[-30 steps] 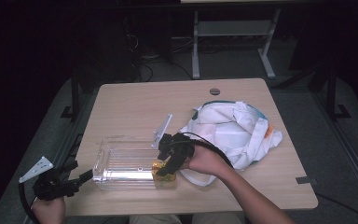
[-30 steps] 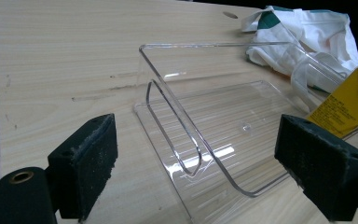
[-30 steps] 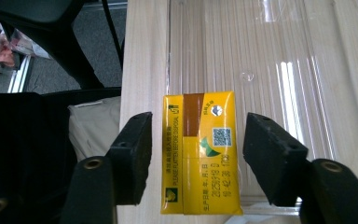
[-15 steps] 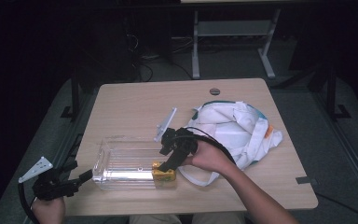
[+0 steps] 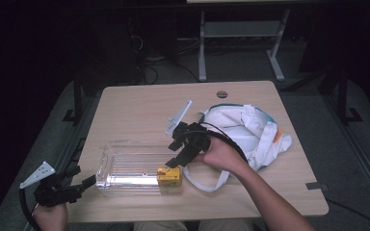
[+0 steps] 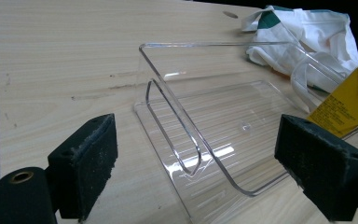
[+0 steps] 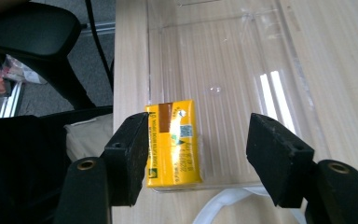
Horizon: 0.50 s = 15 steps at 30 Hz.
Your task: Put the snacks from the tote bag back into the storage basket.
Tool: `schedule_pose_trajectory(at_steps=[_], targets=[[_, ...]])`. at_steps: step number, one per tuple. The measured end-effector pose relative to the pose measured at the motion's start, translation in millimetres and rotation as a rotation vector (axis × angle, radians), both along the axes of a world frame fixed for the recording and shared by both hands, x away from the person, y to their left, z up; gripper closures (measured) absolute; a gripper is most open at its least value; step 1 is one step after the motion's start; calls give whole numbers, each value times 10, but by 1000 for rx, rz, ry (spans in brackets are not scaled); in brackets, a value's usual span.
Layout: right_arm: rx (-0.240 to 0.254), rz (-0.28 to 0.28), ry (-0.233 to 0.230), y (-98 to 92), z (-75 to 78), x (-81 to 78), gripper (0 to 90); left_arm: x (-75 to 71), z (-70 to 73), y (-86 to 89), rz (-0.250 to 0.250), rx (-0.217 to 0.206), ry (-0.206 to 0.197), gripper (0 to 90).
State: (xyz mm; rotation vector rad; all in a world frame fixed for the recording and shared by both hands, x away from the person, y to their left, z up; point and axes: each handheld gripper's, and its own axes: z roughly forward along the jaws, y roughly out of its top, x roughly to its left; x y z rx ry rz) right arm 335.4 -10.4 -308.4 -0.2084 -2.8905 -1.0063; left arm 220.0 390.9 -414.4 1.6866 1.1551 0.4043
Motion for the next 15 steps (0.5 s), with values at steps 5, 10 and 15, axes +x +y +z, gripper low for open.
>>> schedule_pose_trajectory(at_steps=[5,10,15], targets=[[3,-22,-4,-77,61,55,388,6,-3,3,-1,2,1,128],[5,-52,-22,-157,122,119,388,4,2,-2,-1,2,2,128],[2,-82,-25,-234,142,196,386,8,-2,7,-2,9,4,128]])
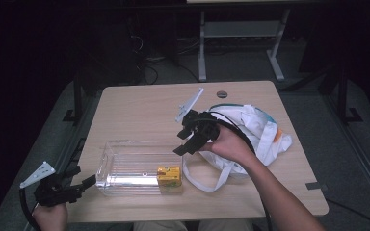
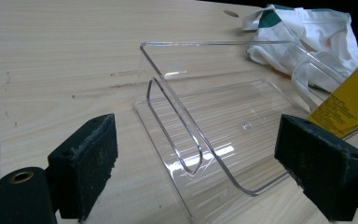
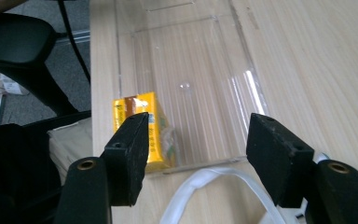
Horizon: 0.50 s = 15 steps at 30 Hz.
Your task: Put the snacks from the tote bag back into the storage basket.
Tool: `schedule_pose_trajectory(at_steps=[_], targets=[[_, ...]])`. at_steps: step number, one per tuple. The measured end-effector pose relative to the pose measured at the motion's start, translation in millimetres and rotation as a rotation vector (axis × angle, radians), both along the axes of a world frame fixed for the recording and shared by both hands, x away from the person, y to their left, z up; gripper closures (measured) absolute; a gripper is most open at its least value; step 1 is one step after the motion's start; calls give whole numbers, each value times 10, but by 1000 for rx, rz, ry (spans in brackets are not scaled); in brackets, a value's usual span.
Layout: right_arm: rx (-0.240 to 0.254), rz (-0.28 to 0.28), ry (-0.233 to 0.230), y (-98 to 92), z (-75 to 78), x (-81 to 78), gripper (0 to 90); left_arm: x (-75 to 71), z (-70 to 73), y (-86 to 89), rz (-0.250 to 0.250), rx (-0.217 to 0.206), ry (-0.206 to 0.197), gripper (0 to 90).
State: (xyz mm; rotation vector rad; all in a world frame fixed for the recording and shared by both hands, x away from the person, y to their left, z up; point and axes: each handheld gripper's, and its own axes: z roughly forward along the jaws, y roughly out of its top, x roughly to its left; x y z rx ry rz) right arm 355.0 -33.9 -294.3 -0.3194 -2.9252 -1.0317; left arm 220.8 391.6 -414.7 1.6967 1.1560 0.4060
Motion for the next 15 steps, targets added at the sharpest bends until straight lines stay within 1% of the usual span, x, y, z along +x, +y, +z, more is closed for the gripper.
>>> schedule_pose_trajectory(at_steps=[2,5,12,15], targets=[[-4,-14,-5,-34,5,28,383,-4,0,-6,2,-4,2,127],[-4,-34,-1,-88,4,68,379,-3,0,-15,2,-7,5,128],[-5,-72,-13,-215,10,144,378,-3,0,-24,0,-6,8,128],[-4,-86,-10,-267,9,171,379,-1,1,-23,-1,-3,9,128]])
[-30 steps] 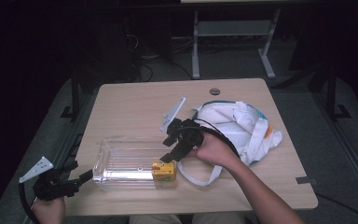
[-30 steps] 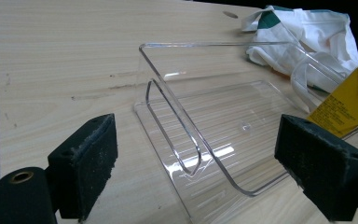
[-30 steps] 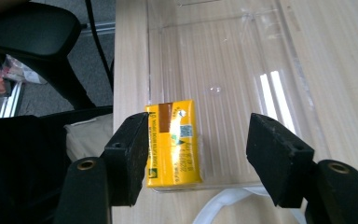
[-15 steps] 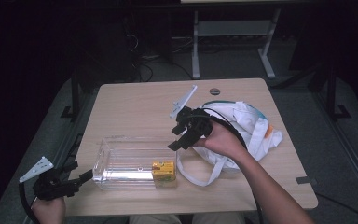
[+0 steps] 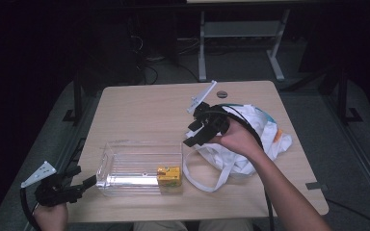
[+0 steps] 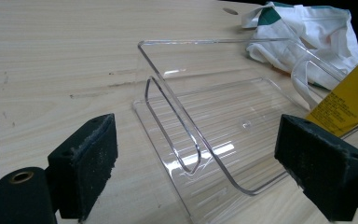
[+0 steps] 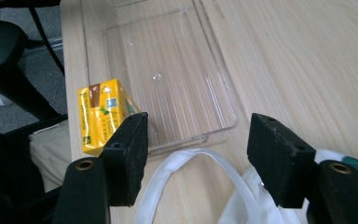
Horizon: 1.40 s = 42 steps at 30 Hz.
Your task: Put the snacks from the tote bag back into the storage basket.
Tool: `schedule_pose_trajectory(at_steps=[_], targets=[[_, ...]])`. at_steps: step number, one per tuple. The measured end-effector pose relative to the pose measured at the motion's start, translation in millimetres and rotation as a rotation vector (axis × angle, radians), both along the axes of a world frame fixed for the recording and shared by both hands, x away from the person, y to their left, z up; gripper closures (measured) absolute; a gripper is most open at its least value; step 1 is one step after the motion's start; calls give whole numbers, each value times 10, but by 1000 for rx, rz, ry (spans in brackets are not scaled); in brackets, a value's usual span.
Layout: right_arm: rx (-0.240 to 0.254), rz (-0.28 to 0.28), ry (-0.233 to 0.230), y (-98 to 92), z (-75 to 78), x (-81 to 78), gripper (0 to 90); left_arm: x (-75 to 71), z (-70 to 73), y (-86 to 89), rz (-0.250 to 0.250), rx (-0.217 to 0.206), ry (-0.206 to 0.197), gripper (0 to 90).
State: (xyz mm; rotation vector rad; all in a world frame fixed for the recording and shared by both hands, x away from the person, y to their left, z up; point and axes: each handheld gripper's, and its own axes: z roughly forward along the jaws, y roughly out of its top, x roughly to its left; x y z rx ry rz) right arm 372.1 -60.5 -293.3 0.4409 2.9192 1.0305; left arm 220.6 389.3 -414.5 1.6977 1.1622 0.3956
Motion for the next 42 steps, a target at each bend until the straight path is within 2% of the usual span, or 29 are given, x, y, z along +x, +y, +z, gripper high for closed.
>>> schedule_pose_trajectory(at_steps=[16,42], targets=[[4,-77,-2,-268,-19,94,366,-3,2,-4,-3,0,-1,128],[4,-202,6,-817,-122,51,343,0,-1,-3,-3,10,2,128]])
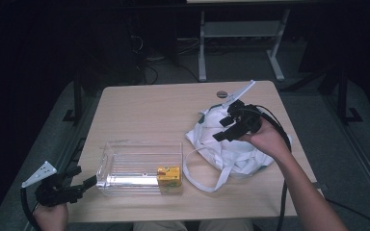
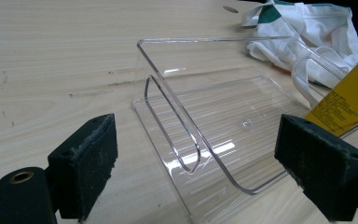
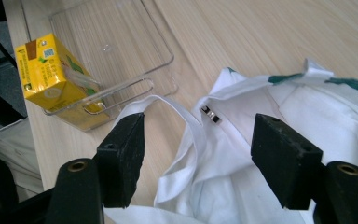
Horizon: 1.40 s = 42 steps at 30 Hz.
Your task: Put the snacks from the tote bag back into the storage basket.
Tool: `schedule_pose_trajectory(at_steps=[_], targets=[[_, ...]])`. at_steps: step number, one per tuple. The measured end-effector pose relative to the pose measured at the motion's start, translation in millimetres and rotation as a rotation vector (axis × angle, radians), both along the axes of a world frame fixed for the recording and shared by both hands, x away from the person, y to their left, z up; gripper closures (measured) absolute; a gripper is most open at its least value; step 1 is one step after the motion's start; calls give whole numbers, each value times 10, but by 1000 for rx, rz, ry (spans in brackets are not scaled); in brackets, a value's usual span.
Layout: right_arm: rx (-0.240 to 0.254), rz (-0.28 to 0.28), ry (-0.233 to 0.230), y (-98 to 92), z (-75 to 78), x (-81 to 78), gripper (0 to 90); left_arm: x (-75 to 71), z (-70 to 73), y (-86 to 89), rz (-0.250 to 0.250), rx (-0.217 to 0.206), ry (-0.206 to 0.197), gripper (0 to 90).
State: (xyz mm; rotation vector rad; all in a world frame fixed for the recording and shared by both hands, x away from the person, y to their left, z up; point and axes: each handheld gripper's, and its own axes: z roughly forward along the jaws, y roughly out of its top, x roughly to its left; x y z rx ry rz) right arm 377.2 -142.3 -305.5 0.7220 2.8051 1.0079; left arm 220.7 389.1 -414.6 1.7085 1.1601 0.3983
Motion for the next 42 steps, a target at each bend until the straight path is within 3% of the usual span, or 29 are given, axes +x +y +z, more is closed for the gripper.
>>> schedule_pose_trajectory(at_steps=[14,24,42], targets=[[0,-58,25,-278,-168,-58,330,-4,4,-3,1,-7,-3,127],[26,-112,39,-519,-286,-135,329,-2,4,-17,-8,-4,-4,127],[47,-166,44,-864,-495,-351,326,0,6,-37,-18,0,-2,128]])
